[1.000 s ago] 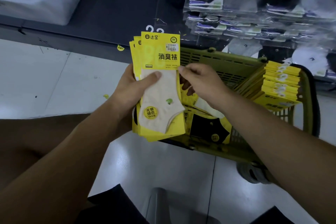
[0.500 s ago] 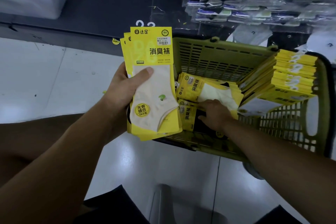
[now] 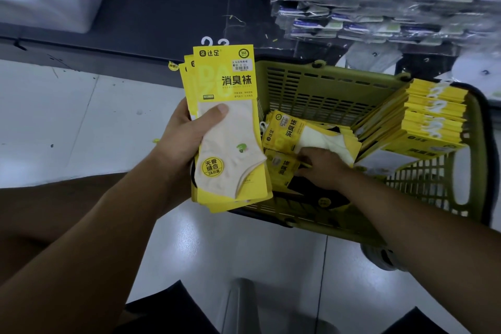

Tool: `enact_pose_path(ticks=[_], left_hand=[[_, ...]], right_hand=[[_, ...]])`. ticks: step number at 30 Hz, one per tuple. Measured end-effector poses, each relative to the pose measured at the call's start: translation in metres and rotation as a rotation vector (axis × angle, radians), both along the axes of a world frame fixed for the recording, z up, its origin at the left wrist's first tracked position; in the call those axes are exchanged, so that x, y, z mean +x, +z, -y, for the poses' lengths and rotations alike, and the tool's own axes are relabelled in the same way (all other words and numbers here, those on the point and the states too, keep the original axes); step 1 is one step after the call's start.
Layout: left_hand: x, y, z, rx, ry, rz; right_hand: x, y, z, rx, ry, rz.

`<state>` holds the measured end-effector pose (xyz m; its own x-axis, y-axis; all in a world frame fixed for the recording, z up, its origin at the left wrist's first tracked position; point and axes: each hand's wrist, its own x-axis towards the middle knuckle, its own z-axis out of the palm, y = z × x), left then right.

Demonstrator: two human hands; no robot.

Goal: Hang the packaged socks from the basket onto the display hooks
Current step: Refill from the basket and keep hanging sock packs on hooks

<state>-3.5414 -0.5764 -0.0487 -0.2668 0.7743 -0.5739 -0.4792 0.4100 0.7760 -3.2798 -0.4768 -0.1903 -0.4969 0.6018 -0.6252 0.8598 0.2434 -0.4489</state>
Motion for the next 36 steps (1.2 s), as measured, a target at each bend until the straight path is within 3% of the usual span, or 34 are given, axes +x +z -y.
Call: enact_pose_path(ticks=[9, 16, 21, 27, 29, 31, 36], left_hand=[[0.002, 0.002, 0.002, -0.013, -0.011, -0.002], [0.016, 0.015, 0.002, 0.035, -0.062, -0.076], [0.031, 0.026, 0.0, 0.056, -0.032, -0.148], [0.042, 0.049, -0.006, 0.099, -0.03, -0.307], [0.043, 0.06, -0.008, 0.111, -0.07, -0.241], [0.04, 0.073, -0.015, 0.176, -0.12, -0.187], [0.031, 0.111, -0.041, 0.27, -0.149, -0.33]], right_hand=[[0.003, 0.092, -0.049, -0.029, -0.498, -0.487], [-0.008, 0.183, -0.066, -0.388, -0.773, -0.963], [-0.039, 0.209, -0.033, -0.56, -0.762, -0.95], [-0.047, 0.22, -0.01, -0.25, -0.707, -0.83], [-0.046, 0.229, -0.011, -0.17, -0.682, -0.813], [-0.046, 0.241, -0.015, -0.107, -0.689, -0.821], [-0.042, 0.279, -0.028, -0.007, -0.643, -0.902]])
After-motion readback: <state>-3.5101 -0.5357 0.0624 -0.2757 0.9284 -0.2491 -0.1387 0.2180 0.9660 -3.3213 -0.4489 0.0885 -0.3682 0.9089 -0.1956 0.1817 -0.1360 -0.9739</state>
